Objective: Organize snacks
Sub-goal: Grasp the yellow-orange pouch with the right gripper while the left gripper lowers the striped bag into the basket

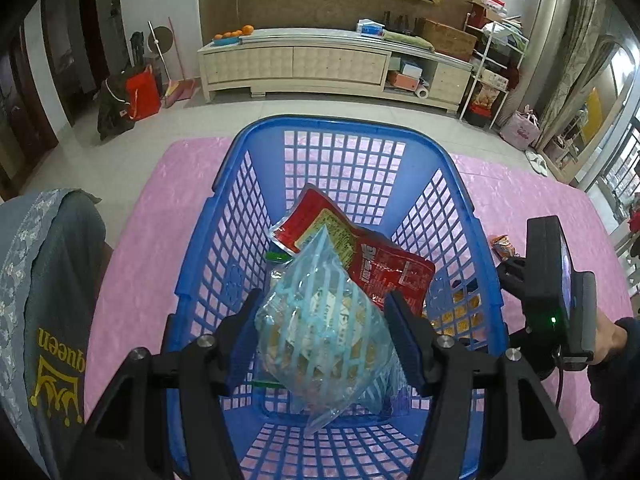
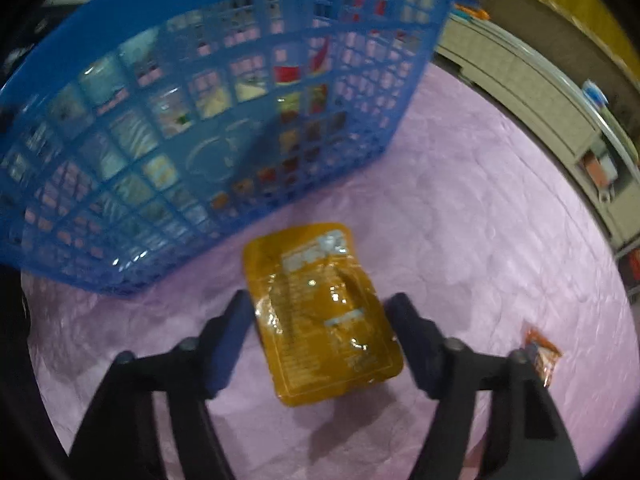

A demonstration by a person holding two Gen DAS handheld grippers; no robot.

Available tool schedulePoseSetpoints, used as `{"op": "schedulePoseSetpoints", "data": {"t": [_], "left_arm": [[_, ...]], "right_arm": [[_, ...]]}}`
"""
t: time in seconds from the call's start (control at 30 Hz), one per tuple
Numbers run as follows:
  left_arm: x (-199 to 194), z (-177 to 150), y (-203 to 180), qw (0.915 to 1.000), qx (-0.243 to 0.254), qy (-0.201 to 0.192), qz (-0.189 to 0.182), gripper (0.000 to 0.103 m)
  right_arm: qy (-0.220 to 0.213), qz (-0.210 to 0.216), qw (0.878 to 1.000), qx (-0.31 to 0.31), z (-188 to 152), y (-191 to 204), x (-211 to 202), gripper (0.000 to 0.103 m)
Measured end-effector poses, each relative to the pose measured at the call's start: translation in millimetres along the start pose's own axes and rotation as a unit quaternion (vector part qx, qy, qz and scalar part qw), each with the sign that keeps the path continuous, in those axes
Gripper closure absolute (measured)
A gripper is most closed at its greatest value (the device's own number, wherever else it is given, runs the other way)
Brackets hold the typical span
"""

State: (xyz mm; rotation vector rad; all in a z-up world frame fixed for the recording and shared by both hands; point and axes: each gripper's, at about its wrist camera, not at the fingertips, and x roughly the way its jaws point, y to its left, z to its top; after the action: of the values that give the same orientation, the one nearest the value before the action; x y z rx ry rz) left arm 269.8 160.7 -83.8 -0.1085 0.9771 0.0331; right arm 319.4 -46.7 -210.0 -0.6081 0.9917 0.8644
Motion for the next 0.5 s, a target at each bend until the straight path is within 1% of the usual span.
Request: {"op": "schedulePoseSetpoints", "data": {"t": [0.1, 0.23, 0.33, 0.4, 0.5], "left_arm": [[0, 1, 1, 1.0000, -0.003, -0.002, 0.000, 0.045], [2, -1, 7, 0.9997, -0.020, 0.003, 0.011, 0.045], [4, -4, 11, 0.9996, -0.026, 0.009, 0.001, 0.045], [2, -5, 11, 0.9997, -0.025, 0.008, -0.004, 0.044], [-2, -7, 10, 0.9996, -0.023, 0.004, -0.013, 0.045]], "right_arm": [[-0.003, 0.008, 1.000, -0.009, -2, 5, -2, 0.045], [-0.008, 0.006, 1.000, -0.002, -7, 16, -5, 0.049], [0.001, 0.014, 1.000, 0.001, -7, 22, -5, 0.054], [0.007, 0.025, 1.000, 0.010, -5, 22, -7, 0.059], [0.019, 0.032, 0.999, 0.011, -2, 22, -6, 0.062]]}}
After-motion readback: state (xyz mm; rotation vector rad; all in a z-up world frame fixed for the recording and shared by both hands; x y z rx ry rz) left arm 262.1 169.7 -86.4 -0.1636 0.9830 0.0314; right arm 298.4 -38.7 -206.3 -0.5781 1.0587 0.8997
